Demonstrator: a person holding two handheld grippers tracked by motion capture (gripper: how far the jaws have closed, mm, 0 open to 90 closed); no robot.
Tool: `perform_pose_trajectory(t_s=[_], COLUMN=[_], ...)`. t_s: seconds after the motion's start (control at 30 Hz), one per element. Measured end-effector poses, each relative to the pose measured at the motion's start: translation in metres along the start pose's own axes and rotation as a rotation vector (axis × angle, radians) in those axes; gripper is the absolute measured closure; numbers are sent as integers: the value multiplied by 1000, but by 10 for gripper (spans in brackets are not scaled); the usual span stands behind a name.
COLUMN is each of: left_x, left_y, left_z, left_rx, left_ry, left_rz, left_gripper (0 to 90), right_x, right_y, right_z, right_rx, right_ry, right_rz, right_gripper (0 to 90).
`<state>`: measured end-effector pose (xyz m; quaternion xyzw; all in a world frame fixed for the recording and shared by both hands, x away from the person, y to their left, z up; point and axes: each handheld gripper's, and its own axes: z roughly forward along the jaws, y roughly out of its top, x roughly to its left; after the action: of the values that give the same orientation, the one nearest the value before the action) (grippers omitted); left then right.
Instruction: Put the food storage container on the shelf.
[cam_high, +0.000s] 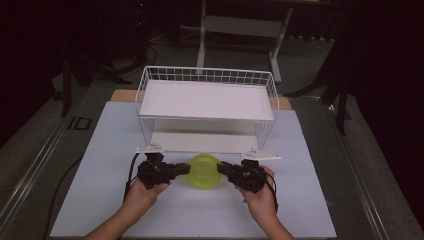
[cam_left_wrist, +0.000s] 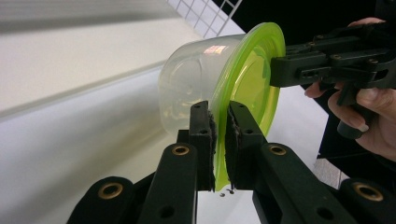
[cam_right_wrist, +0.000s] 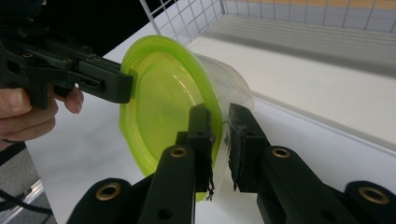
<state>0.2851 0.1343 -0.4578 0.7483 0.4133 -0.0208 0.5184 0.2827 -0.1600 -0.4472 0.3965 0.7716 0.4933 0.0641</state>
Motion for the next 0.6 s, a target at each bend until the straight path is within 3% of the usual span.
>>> perform_pose_trajectory(t_s=[0.27,0.6], left_x=[6,22], left_y=[13,16], left_z=[7,22], left_rx=[-28,-74], left_ry=[10,-2], left_rz=[0,-32], left_gripper=[831,831], right_x=[-9,-22], right_y=[12,20], right_z=[5,17], right_rx=[-15,-17], right_ry=[-35,-82], right_rz=[2,9], right_gripper=[799,796])
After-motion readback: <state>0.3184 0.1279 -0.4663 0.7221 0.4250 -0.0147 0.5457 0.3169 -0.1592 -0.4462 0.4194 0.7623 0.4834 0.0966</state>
